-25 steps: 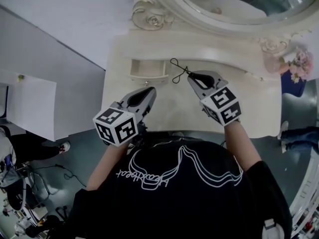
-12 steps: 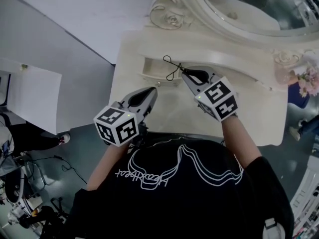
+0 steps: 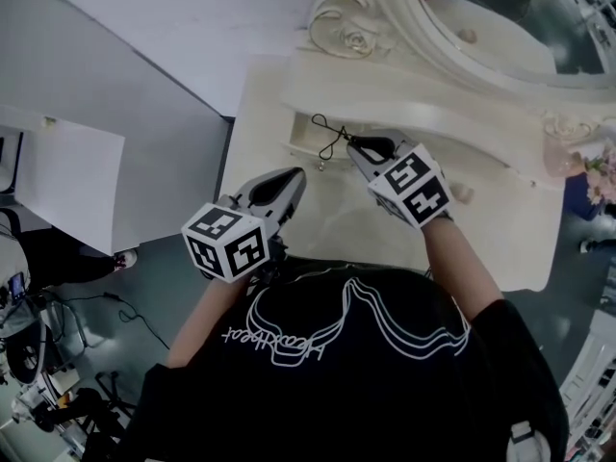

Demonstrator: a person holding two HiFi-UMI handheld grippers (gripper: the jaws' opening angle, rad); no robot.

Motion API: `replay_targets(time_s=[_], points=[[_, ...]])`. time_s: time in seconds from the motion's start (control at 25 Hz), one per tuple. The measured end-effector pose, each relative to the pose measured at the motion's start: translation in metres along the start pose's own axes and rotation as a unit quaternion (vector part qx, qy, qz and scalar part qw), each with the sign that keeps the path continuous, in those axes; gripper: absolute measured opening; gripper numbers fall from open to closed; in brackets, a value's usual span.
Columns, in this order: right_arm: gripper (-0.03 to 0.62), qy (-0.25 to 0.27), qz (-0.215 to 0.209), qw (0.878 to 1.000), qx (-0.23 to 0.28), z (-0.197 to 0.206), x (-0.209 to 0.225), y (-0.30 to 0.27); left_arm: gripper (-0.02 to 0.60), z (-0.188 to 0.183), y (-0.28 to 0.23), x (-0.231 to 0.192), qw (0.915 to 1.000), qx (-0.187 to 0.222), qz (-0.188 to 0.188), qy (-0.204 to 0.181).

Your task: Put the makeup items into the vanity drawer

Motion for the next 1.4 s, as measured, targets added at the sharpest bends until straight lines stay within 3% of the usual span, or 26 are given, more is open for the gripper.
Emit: replay_targets(time_s=[0.36, 1.04, 1.4], points=[[0.035, -0.005, -0.005, 0.999, -0.034, -0.002, 0.005, -0.027, 0.006, 0.001, -0.001, -0.015, 0.9999, -0.006, -0.004, 0.011], [0.043, -0.071, -0.030, 0.996, -0.043, -0.005, 0.013, -0.038, 0.006, 0.001, -0.008, -0.031, 0.9997, -0.012, 0.003, 0.022], [0.034, -0.029, 0.011, 0.996, -0.083, -0.007, 0.012, -0.046, 0.006, -0.002, -0.011, -0.036, 0.9995, -0.014, 0.009, 0.026]])
Point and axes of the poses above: the fingertips, and each gripper's own axes: y backward along the fingers, x to its right, z out of its underside, the point moved 7 cm from there along y, backward along the fingers, and after that the axes turned 14 degrees about -x, right-handed, at the moved point
